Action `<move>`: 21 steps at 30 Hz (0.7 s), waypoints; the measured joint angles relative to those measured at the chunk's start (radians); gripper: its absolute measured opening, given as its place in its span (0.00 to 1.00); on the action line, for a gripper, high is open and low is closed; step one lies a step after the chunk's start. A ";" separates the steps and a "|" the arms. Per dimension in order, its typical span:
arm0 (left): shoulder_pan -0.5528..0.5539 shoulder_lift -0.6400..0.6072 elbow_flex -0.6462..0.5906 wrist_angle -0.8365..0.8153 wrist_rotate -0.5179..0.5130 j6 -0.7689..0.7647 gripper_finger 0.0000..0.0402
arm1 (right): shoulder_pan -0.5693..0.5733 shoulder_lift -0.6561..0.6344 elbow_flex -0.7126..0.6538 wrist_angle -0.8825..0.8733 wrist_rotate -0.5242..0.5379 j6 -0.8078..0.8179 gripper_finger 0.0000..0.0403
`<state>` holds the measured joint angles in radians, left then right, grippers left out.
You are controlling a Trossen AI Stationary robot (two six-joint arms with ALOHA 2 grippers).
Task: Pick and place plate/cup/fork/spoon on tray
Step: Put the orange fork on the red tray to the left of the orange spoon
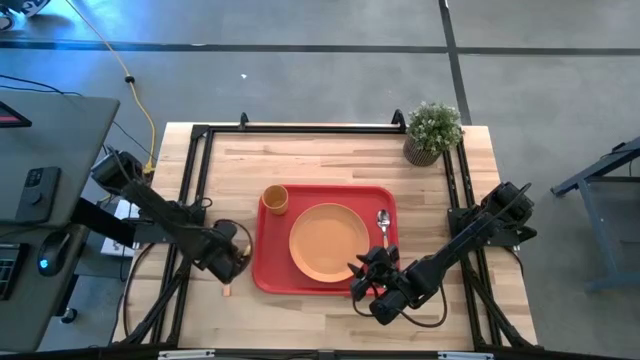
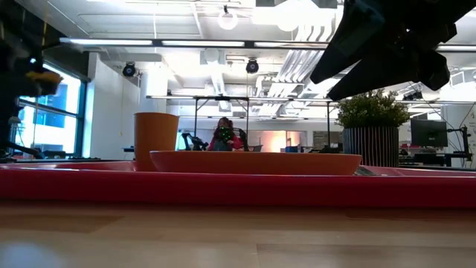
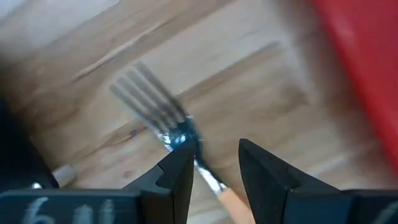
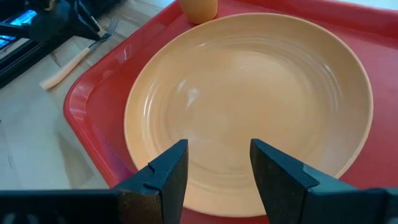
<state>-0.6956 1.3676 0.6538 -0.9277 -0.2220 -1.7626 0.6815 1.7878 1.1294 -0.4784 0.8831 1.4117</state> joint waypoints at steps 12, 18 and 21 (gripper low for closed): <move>-0.073 0.001 -0.052 0.061 0.003 -0.211 0.33 | 0.006 0.000 0.000 0.010 -0.012 0.001 0.41; -0.070 0.037 -0.053 0.115 -0.016 -0.187 0.29 | 0.003 0.000 0.000 0.023 -0.012 -0.003 0.41; -0.070 0.056 -0.075 0.171 -0.034 -0.155 0.23 | 0.000 0.000 0.000 0.024 -0.012 -0.006 0.41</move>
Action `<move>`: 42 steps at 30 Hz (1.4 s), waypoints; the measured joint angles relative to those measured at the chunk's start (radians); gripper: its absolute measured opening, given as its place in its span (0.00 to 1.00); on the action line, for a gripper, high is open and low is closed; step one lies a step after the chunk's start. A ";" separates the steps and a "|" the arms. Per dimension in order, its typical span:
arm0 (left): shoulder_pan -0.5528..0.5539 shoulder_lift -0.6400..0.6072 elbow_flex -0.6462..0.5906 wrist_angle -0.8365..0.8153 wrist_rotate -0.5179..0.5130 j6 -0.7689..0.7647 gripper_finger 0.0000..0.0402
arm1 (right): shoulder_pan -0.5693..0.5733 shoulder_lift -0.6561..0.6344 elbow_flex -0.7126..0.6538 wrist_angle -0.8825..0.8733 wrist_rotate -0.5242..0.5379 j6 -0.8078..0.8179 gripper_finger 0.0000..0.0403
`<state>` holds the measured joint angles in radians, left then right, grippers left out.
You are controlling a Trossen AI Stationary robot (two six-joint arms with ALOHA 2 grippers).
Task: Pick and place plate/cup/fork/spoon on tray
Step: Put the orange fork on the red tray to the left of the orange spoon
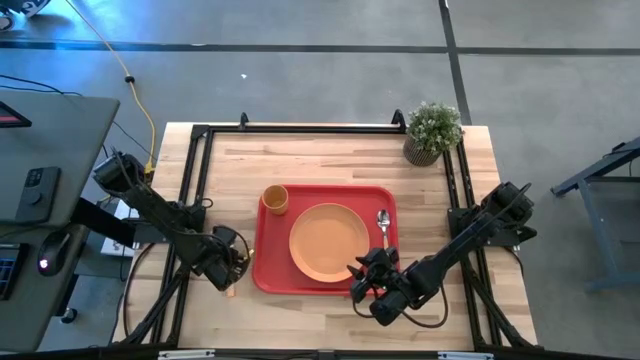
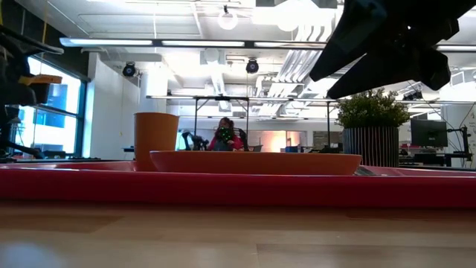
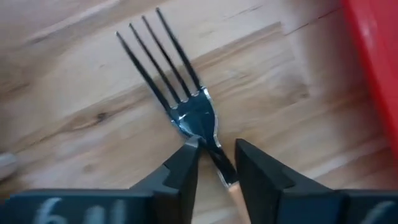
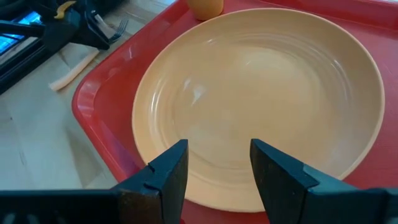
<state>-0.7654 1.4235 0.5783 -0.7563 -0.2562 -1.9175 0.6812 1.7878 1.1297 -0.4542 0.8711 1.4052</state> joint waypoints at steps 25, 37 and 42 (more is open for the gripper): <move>-0.041 -0.114 0.291 -0.110 -0.597 0.341 0.01 | -0.042 -0.001 0.001 0.128 0.017 -0.103 0.41; -0.033 -0.116 0.318 0.124 -0.704 0.646 0.01 | -0.053 -0.010 0.064 0.445 0.036 -0.552 0.41; 0.058 -0.117 0.318 0.122 -0.676 0.779 0.01 | -0.078 -0.010 0.159 0.209 0.044 -0.544 0.41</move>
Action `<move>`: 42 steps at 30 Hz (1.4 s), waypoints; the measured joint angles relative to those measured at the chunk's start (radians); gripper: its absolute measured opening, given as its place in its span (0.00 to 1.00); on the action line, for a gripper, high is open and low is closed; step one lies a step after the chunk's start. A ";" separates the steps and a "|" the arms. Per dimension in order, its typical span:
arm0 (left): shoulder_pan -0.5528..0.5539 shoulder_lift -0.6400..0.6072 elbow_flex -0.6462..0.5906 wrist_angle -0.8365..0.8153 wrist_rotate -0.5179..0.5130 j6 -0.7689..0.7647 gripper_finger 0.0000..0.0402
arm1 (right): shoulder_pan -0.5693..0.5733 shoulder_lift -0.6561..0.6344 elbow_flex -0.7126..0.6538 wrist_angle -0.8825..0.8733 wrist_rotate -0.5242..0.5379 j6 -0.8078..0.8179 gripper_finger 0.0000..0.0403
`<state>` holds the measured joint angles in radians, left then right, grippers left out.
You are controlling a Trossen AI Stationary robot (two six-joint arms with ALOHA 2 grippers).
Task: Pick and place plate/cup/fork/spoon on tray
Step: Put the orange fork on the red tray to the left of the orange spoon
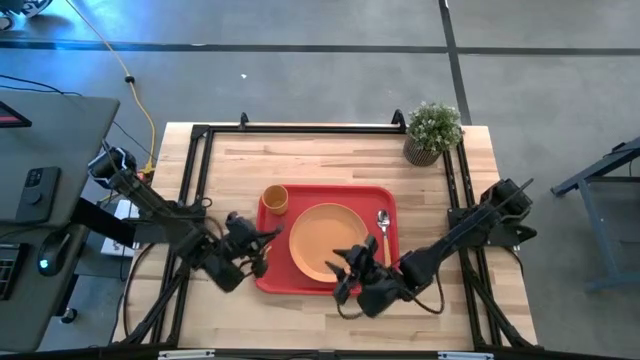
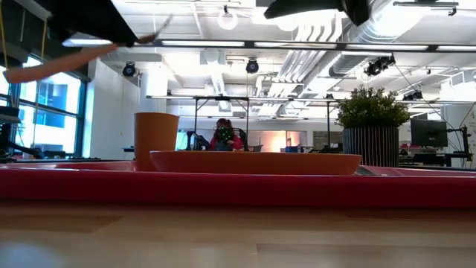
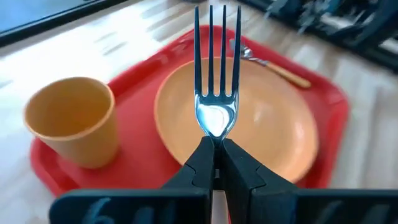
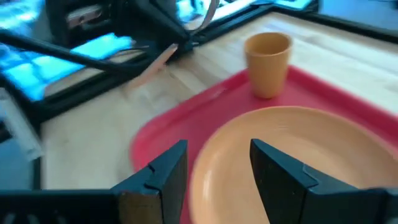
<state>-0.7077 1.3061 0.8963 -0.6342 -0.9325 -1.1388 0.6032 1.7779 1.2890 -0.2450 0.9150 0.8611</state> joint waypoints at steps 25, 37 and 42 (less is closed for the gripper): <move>0.291 0.029 0.001 0.358 -0.241 0.042 0.06 | -0.427 0.012 0.023 0.291 -0.468 -0.514 0.41; 0.291 0.073 0.000 0.514 -0.359 0.147 0.06 | -0.528 0.012 0.023 0.365 -0.702 -0.599 0.41; 0.291 0.073 0.000 0.535 -0.354 0.185 0.06 | -0.559 0.012 0.023 0.385 -0.783 -0.626 0.41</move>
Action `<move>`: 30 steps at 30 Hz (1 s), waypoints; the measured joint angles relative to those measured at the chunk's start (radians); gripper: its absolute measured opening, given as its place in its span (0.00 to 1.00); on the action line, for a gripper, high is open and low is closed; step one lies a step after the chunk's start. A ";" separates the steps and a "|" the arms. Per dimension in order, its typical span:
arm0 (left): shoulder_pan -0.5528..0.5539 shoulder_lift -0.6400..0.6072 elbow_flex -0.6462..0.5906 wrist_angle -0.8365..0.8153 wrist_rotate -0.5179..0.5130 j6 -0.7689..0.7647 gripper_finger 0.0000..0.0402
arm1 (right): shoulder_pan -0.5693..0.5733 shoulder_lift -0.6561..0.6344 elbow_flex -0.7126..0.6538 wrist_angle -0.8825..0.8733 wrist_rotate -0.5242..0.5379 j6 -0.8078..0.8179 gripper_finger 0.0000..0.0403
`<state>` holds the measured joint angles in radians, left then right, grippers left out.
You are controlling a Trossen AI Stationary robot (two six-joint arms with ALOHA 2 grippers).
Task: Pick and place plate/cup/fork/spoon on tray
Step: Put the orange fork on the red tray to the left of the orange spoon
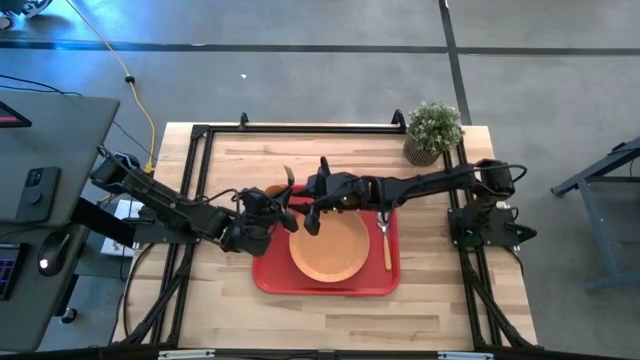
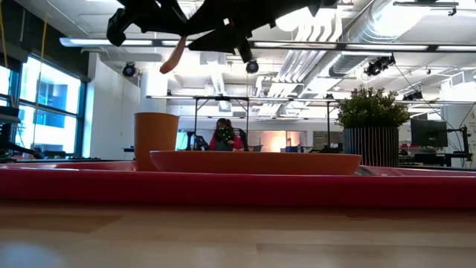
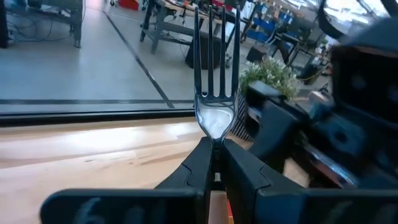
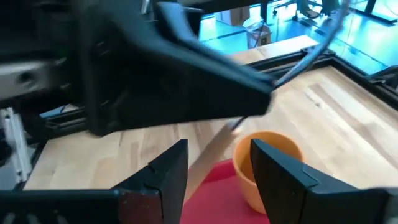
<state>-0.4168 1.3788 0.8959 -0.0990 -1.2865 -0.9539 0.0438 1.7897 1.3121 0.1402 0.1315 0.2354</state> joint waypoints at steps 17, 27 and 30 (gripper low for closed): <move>0.000 -0.003 0.000 0.196 0.170 0.266 0.06 | -0.024 -0.001 0.000 -0.043 0.012 0.022 0.24; 0.044 -0.040 0.001 0.095 0.230 0.294 0.10 | -0.009 -0.023 -0.005 -0.216 -0.014 0.150 0.03; 0.049 -0.087 0.001 -0.016 0.286 0.302 0.14 | -0.008 -0.058 -0.035 -0.284 -0.047 0.190 0.03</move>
<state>-0.3673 1.2915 0.8964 -0.1148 -1.0006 -0.6521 0.0355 1.7319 1.2767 -0.1441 0.0849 0.4253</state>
